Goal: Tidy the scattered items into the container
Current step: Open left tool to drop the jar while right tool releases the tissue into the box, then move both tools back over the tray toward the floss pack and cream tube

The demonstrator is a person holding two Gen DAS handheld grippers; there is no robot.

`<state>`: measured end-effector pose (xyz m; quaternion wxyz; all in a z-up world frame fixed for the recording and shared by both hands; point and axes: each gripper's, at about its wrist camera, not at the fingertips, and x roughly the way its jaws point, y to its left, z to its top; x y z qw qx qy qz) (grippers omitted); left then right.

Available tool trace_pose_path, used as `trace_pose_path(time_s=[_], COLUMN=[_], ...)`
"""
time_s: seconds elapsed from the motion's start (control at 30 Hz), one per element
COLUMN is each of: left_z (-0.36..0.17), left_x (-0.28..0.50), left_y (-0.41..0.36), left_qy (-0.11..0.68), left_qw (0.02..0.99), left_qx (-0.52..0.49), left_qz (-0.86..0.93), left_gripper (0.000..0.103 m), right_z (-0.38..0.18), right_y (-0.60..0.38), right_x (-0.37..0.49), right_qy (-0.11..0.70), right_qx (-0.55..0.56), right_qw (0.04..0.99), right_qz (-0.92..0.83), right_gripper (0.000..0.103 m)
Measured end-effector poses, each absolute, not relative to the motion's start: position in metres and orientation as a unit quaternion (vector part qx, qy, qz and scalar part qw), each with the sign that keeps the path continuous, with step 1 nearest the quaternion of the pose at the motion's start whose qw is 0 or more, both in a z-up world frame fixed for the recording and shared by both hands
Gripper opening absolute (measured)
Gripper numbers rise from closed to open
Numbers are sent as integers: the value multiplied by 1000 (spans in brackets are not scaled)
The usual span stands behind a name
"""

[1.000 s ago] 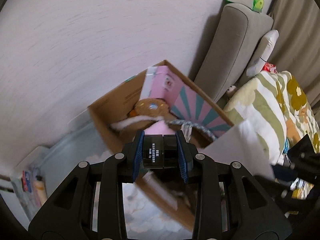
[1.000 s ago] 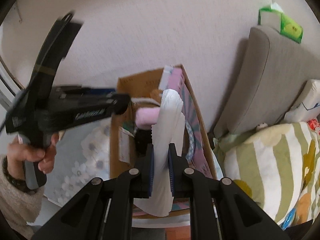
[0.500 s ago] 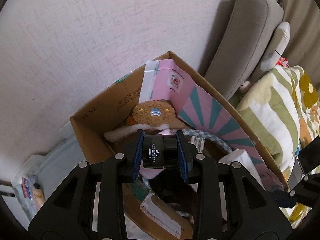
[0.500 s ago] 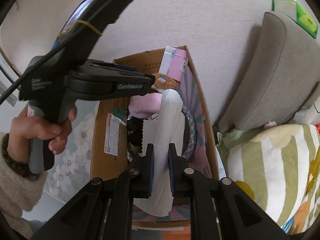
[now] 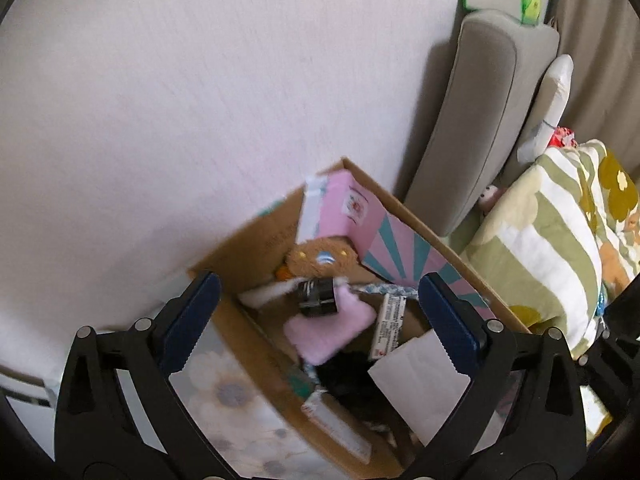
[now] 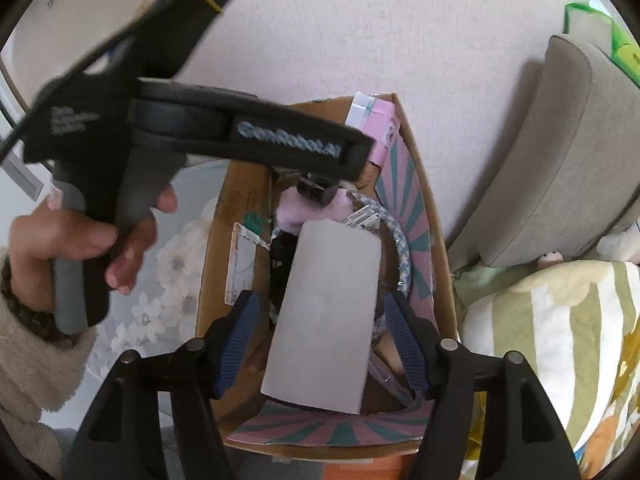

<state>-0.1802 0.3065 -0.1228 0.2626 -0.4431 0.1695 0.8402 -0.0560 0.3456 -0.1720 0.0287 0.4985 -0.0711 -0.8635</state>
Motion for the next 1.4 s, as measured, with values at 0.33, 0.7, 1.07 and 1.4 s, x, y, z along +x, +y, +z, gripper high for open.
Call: trace_pose_path(time_s=[0.33, 0.7, 1.07, 1.4], left_z=[-76, -106, -152, -178], left_x=[-150, -125, -89, -133], left_y=[204, 18, -90, -110], left_qy=[166, 102, 62, 13], left_qw=[211, 72, 2, 16], left_qx=[-407, -472, -486, -488], left_qz=[873, 872, 872, 873], left_gripper=[102, 102, 102, 102], right_z=[-93, -67, -128, -212], right_y=[327, 214, 111, 45], right_x=[-32, -76, -149, -211], right_qy=[-39, 38, 17, 14], right_qx=[361, 372, 466, 511], right_qw=[-12, 57, 197, 166], right_qz=[-932, -926, -862, -843], right_gripper=[62, 82, 82, 82])
